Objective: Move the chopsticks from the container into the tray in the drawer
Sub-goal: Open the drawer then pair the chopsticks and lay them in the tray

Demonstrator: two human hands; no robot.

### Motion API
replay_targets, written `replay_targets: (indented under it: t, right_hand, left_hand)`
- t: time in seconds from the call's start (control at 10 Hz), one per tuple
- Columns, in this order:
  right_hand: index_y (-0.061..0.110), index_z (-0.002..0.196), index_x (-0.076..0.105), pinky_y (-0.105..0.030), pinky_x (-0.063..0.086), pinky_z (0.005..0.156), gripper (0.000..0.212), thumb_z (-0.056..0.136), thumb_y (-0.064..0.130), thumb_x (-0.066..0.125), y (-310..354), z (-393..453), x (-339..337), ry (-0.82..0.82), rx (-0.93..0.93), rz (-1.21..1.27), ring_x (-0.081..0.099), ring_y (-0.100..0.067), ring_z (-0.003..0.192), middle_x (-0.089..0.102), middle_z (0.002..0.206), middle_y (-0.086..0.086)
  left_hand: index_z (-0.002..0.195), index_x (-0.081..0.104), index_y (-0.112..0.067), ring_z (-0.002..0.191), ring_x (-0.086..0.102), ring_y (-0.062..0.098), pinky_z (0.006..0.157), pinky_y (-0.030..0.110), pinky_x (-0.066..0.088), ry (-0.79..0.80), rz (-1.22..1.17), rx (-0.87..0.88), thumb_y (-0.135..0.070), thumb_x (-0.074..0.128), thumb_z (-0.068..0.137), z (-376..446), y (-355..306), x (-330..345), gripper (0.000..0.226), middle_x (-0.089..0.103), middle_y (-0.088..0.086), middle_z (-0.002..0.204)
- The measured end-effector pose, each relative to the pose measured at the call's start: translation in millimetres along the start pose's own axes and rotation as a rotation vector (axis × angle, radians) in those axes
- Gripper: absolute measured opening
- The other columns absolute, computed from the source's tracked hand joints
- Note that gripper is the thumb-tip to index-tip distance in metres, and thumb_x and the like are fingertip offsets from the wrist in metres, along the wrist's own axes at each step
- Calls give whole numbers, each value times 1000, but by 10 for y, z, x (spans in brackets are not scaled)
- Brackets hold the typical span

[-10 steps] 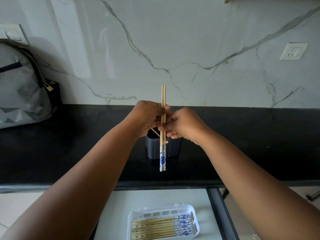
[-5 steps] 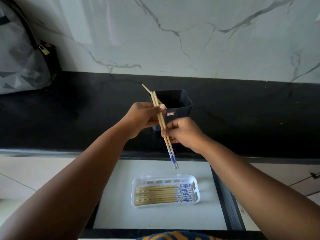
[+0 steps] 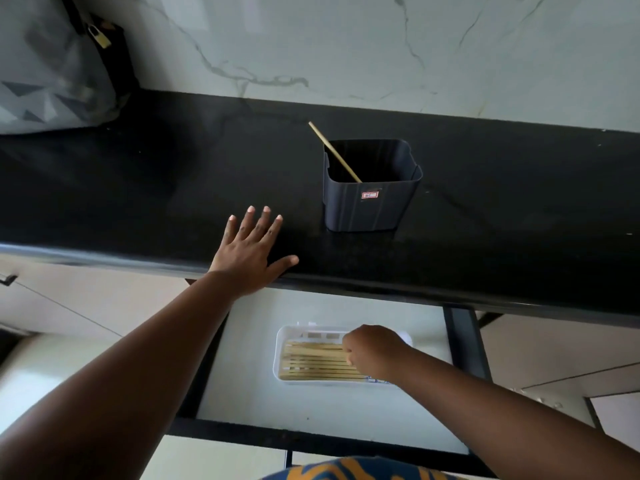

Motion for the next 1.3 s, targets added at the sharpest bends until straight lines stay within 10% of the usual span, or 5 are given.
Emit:
replay_targets:
  t: [0.4,0.7,1.3]
  right_hand:
    - [6,69,50,-30,41,65,22,86,-7,50,145,285,402,135,-23,-128,52,-29,73,47,68,-6]
    - [4,98,68,-32,49,71,18,88,2,53,56,339,437,142,2,-42,63,-28,85,67,102,-13]
    - [20,88,69,-23,41,61,17,84,15,54,-54,371,475,14,55,155,60,-16,78,69,90,2]
  left_hand:
    - [154,8,-25,150,0,24,120,46,-1,5,-59,-111,-84,3,80,68,50,165,95,6,3,164]
    - [155,7,-25,150,-3,21,121,43,-2,2,-65,-113,-85,6,80,60,70,166,95,3,0,164]
    - [155,7,-27,150,-2,20,121,43,0,-2,-80,-111,-86,6,79,64,90,190,96,3,-1,164]
Point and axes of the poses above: each hand's wrist, its own z-axis towards the middle knuckle, its own x-axis out of the palm, y = z × x, the point moved 3 cm from there along z, towards the middle knuckle
